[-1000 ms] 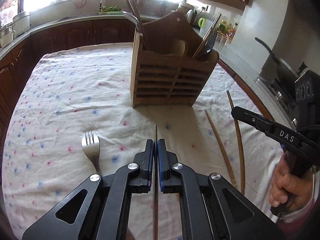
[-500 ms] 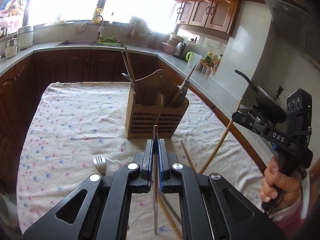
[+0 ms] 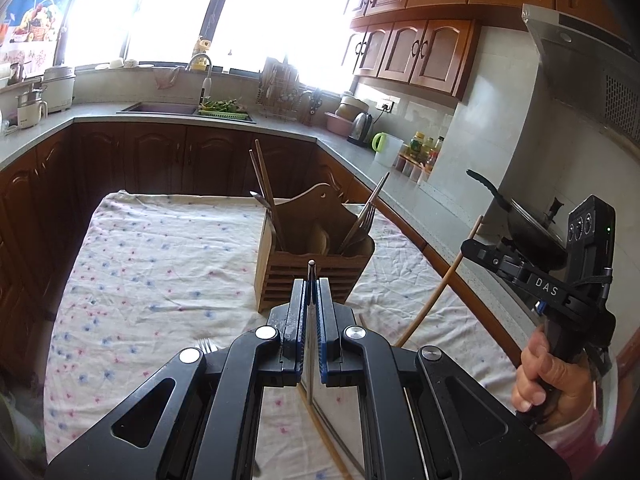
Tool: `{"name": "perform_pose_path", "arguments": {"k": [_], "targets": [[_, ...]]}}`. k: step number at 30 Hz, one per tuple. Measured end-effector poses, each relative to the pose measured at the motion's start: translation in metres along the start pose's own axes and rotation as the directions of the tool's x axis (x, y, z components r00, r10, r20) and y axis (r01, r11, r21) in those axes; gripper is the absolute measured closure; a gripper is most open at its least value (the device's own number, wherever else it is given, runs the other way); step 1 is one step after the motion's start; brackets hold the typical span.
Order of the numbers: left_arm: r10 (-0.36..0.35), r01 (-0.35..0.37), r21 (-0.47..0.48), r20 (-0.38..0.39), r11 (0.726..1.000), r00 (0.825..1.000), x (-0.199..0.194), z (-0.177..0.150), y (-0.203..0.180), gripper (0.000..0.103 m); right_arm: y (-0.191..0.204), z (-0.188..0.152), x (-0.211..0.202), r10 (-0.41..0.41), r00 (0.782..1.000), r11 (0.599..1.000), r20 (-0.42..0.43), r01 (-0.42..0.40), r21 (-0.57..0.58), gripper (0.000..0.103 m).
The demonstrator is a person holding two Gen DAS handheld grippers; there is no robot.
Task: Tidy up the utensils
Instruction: 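Lift both held chopsticks with both grippers over the wooden holder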
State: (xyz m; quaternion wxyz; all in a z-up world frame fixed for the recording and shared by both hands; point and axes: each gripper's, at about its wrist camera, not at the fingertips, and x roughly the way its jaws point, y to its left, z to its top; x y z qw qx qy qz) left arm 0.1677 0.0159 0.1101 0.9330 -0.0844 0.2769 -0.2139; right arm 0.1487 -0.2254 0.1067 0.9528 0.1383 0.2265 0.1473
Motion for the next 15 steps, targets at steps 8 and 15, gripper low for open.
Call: {"name": "perform_pose_path", "arguments": {"k": [8, 15], "targets": [[-0.002, 0.001, 0.005, 0.043, 1.0, 0.999, -0.005, 0.016, -0.002, 0.099, -0.004, 0.008, 0.001, -0.007, 1.0, 1.0, 0.019, 0.007, 0.003, 0.097], [0.001, -0.001, 0.006, 0.073, 1.0, 0.997, -0.006, 0.03, -0.001, 0.099, -0.006, 0.017, 0.001, -0.011, 0.999, 1.0, 0.045, 0.01, 0.013, 0.097]]}}
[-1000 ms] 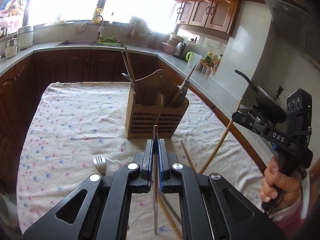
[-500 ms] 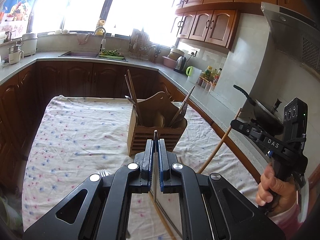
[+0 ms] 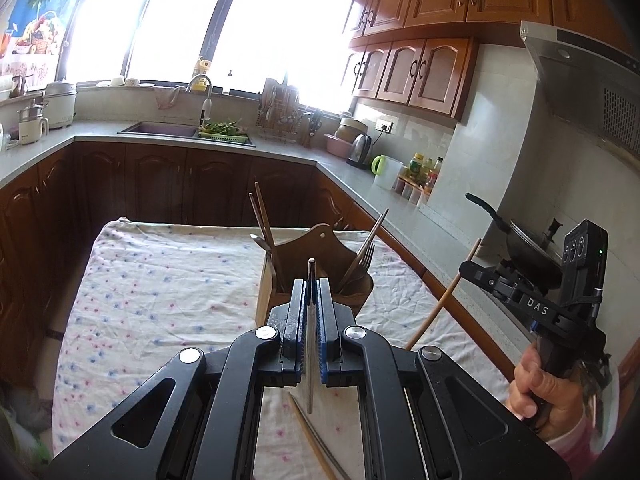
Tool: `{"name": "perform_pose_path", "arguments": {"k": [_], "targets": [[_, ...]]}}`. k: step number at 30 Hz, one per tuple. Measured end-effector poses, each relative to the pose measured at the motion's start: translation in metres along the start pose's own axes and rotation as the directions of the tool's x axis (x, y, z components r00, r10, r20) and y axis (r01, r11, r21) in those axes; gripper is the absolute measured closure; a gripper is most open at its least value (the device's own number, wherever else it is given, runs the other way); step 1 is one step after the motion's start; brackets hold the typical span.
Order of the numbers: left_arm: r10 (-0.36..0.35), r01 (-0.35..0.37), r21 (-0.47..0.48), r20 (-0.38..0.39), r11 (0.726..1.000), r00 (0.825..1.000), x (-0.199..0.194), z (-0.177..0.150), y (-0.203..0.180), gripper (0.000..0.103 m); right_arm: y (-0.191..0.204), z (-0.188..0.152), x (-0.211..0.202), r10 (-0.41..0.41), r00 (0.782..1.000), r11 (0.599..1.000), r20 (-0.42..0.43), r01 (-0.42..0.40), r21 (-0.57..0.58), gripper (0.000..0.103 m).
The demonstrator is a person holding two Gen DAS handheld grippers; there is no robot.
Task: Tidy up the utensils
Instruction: 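Lift both held chopsticks with both grippers over the wooden holder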
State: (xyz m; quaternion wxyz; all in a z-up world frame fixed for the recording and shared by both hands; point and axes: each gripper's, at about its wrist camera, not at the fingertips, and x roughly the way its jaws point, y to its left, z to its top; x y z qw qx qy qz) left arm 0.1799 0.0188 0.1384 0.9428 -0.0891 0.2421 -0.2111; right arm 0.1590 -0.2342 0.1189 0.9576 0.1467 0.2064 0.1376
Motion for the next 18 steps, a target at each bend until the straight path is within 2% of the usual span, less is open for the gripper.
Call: {"name": "perform_pose_path", "arguments": {"k": [10, 18], "targets": [[0.013, -0.016, 0.03, 0.103, 0.999, 0.995, 0.005, 0.045, -0.001, 0.099, -0.002, 0.047, 0.006, -0.022, 0.993, 1.0, 0.112, 0.022, 0.0, 0.097], [0.021, -0.029, 0.043, 0.177, 0.999, 0.984, 0.033, 0.087, 0.0, 0.099, 0.001, 0.088, 0.033, -0.057, 0.977, 0.998, 0.203, 0.062, -0.016, 0.097]]}}
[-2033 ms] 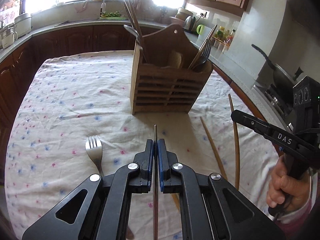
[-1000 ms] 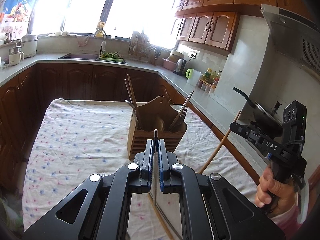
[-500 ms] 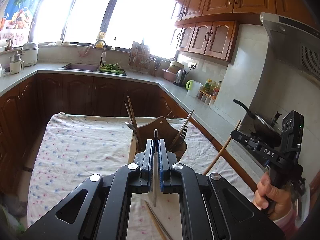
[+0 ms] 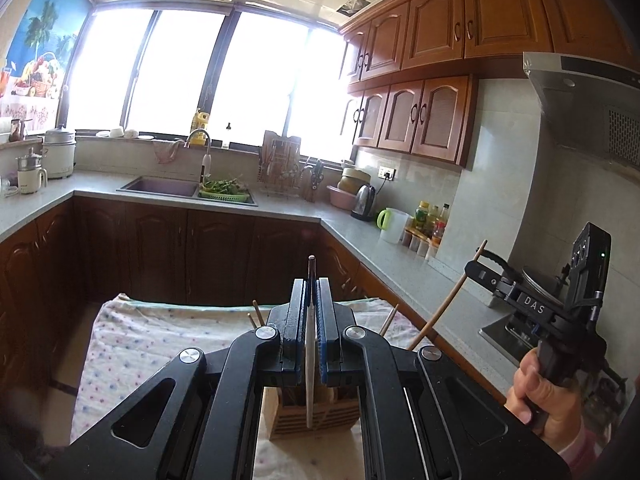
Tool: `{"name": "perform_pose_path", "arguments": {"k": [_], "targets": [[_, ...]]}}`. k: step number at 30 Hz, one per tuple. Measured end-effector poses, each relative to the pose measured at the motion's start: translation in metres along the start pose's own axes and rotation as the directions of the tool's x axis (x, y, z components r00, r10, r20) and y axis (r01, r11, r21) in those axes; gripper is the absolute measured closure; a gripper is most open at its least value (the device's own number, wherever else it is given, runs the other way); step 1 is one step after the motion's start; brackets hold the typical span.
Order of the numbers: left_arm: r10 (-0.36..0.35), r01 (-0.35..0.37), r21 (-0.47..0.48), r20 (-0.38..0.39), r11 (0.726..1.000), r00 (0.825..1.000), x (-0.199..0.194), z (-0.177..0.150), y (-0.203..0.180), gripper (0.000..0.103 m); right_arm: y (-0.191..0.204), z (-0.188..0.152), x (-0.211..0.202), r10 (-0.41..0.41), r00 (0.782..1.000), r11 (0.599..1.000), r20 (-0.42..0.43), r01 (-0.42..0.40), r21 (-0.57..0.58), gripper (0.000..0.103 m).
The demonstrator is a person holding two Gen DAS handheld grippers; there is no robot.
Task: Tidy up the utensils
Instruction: 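Lift both held chopsticks with both grippers over the wooden holder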
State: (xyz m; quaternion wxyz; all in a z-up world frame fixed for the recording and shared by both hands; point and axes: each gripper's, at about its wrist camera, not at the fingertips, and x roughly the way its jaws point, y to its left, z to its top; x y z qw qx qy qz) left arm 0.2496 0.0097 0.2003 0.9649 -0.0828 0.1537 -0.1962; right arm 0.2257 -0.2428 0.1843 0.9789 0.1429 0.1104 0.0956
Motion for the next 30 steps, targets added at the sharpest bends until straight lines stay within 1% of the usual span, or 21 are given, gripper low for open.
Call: {"name": "perform_pose_path", "arguments": {"k": [3, 6, 10, 13, 18, 22, 24, 30], "targets": [[0.011, -0.011, -0.007, 0.016, 1.0, 1.0, 0.017, 0.004, 0.006, 0.099, -0.001, 0.0, 0.014, -0.012, 1.0, 1.0, 0.004, 0.012, 0.0, 0.097], [0.031, -0.031, -0.033, 0.006, 0.999, 0.999, 0.035, -0.001, 0.015, 0.099, -0.004, -0.009, 0.027, -0.033, 0.999, 0.999, -0.006, 0.033, -0.006, 0.097], [0.045, -0.046, -0.087, -0.014, 0.995, 0.999, 0.054, -0.018, 0.028, 0.099, -0.013, -0.029, 0.041, -0.05, 0.998, 0.999, -0.038, 0.05, 0.004, 0.097], [0.054, -0.057, -0.108, -0.037, 0.992, 0.998, 0.064, -0.035, 0.033, 0.099, -0.018, -0.044, 0.05, -0.052, 0.996, 0.998, -0.073, 0.053, 0.02, 0.097], [0.06, -0.07, -0.11, -0.097, 0.991, 0.994, 0.081, -0.059, 0.031, 0.099, -0.019, -0.065, 0.062, -0.041, 0.99, 0.999, -0.133, 0.045, 0.029, 0.097], [0.064, -0.08, -0.106, -0.148, 0.991, 0.987, 0.092, -0.074, 0.03, 0.099, -0.018, -0.079, 0.072, -0.033, 0.981, 0.999, -0.189, 0.039, 0.028, 0.097], [0.072, -0.088, -0.104, -0.154, 0.991, 0.986, 0.094, -0.078, 0.03, 0.099, -0.018, -0.079, 0.071, -0.04, 0.983, 0.999, -0.178, 0.043, 0.014, 0.097], [0.068, -0.085, -0.101, -0.162, 0.991, 0.984, 0.096, -0.078, 0.032, 0.099, -0.02, -0.076, 0.073, -0.033, 0.981, 0.999, -0.194, 0.038, 0.025, 0.097]]}}
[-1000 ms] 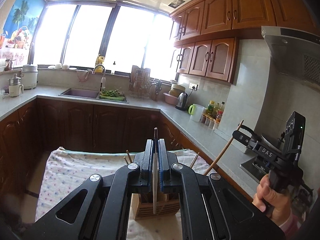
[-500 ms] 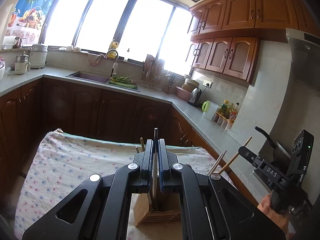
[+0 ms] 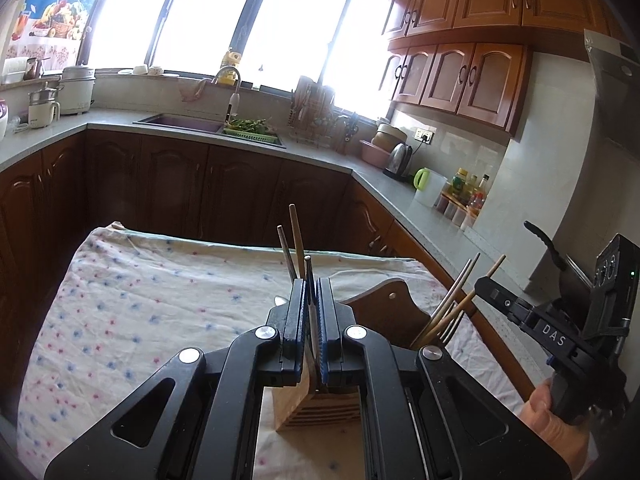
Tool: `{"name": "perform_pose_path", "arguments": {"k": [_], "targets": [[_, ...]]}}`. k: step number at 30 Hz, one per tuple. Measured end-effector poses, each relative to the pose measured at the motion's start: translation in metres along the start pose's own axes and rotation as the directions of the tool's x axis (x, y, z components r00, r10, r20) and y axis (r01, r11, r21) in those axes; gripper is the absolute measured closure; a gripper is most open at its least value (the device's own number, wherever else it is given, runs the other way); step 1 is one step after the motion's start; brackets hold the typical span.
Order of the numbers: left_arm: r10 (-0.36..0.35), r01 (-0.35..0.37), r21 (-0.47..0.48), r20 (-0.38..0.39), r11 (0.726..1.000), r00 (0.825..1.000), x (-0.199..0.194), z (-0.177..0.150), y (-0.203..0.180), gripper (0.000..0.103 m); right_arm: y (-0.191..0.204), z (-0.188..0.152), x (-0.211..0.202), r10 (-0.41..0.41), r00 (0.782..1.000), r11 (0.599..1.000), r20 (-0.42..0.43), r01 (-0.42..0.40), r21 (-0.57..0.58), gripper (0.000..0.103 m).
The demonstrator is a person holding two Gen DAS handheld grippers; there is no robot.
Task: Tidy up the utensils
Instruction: 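Lift both held chopsticks with both grippers over the wooden holder, then open both grippers to drop the chopsticks into the holder, then move both grippers back down to the remaining bamboo chopsticks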
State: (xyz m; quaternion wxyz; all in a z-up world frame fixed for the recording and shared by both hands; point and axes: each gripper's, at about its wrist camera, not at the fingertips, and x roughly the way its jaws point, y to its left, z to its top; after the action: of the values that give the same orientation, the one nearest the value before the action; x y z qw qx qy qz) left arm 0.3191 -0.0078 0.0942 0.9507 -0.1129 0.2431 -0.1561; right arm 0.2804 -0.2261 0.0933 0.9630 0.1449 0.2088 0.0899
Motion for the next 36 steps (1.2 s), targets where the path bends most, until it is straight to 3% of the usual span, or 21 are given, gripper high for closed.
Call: {"name": "perform_pose_path", "arguments": {"k": [8, 10, 12, 14, 15, 17, 21, 22, 23, 25, 27, 36], "targets": [[0.008, -0.008, 0.003, -0.011, 1.0, 1.0, 0.002, 0.0, 0.001, 0.098, -0.002, 0.001, 0.003, 0.003, 1.0, 1.0, -0.008, -0.003, 0.006, 0.097], [0.012, -0.012, 0.001, -0.019, 1.0, 1.0, 0.002, 0.0, 0.001, 0.098, -0.003, 0.0, 0.003, 0.008, 1.0, 1.0, -0.011, -0.007, 0.014, 0.092], [0.015, -0.015, -0.005, -0.027, 1.0, 1.0, 0.003, 0.0, 0.002, 0.096, -0.004, 0.0, 0.003, 0.008, 1.0, 1.0, -0.015, -0.007, 0.021, 0.092], [0.018, -0.018, -0.01, -0.032, 1.0, 0.999, 0.002, -0.001, 0.004, 0.085, -0.006, -0.001, 0.001, 0.006, 1.0, 1.0, -0.014, -0.005, 0.031, 0.089], [0.02, -0.02, -0.013, -0.031, 1.0, 0.999, 0.001, -0.002, 0.004, 0.08, -0.007, 0.0, -0.001, 0.01, 1.0, 0.999, -0.01, -0.009, 0.04, 0.087], [0.03, -0.03, -0.014, -0.024, 0.999, 0.999, -0.001, -0.004, 0.005, 0.063, -0.01, 0.0, -0.006, 0.019, 1.0, 0.998, 0.001, -0.019, 0.058, 0.072], [0.044, -0.045, -0.023, -0.028, 0.999, 0.999, -0.007, -0.008, 0.007, 0.048, -0.014, 0.001, -0.02, 0.034, 0.999, 0.996, 0.029, -0.036, 0.085, 0.057], [0.05, -0.051, -0.029, -0.028, 0.998, 0.998, -0.01, -0.01, 0.008, 0.039, -0.015, 0.0, -0.024, 0.041, 0.999, 0.995, 0.036, -0.044, 0.092, 0.049], [0.054, -0.054, -0.033, -0.025, 0.998, 0.998, -0.014, -0.012, 0.01, 0.036, -0.017, -0.001, -0.029, 0.05, 0.998, 0.994, 0.044, -0.054, 0.098, 0.036], [0.055, -0.057, -0.04, -0.03, 0.998, 0.998, -0.021, -0.018, 0.012, 0.032, -0.019, -0.006, -0.039, 0.054, 0.996, 0.993, 0.069, -0.061, 0.1, 0.021], [0.066, -0.068, -0.054, -0.041, 0.996, 0.997, -0.028, -0.026, 0.015, 0.026, -0.021, -0.012, -0.047, 0.051, 0.996, 0.993, 0.073, -0.058, 0.099, 0.018], [0.088, -0.099, -0.086, -0.121, 0.991, 0.989, -0.056, -0.069, 0.023, 0.022, -0.033, -0.054, -0.073, 0.047, 0.999, 0.989, 0.001, -0.047, 0.139, 0.015]]}}
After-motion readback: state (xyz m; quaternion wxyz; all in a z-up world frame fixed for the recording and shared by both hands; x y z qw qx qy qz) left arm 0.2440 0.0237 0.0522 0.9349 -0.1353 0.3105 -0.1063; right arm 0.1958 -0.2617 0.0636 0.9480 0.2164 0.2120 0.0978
